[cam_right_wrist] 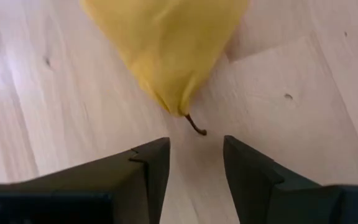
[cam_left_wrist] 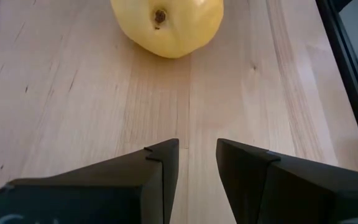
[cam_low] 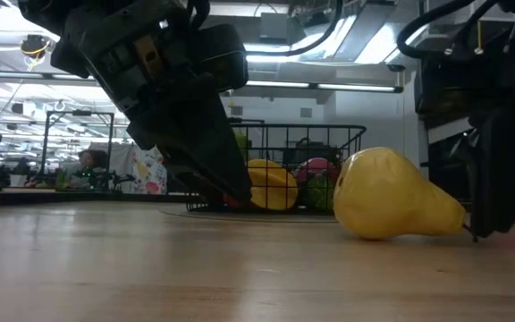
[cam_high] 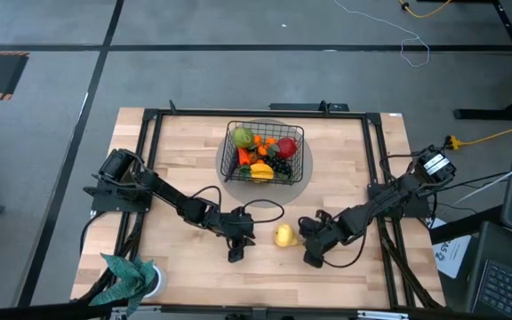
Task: Build produce basket
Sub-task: Put the yellow pear into the black wire basket
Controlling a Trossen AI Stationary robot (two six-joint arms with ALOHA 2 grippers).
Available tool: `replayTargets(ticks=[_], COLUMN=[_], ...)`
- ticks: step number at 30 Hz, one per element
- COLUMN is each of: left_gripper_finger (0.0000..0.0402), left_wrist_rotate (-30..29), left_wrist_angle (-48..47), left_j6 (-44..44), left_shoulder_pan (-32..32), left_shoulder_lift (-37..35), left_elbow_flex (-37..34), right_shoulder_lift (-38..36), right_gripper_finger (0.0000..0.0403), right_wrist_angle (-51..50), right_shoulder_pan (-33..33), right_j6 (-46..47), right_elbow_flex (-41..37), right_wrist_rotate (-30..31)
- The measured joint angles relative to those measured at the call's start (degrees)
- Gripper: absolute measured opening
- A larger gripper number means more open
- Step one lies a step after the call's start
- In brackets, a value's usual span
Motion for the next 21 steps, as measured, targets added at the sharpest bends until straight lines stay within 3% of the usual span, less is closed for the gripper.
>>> replayTargets(ticks=[10,21], left_gripper_finger=[0.0096,0.0096], left_wrist_rotate=[-0.13,-0.15], left_wrist_angle=[0.01,0.01], left_j6=[0.0,0.0], left_shoulder_pan=[-0.02,0.0], left_shoulder_lift=[0.0,0.0], left_elbow_flex=[0.0,0.0], right_shoulder_lift=[0.02,1.15], right_gripper_finger=[0.0139,0.0139], right_wrist_angle=[0.45,4.53], right_shoulder_pan=[-0.04,-0.07], right_j6=[-2.01,-5.62], right_elbow_flex=[-0.02,-0.02], right_wrist_rotate=[4.03,4.13])
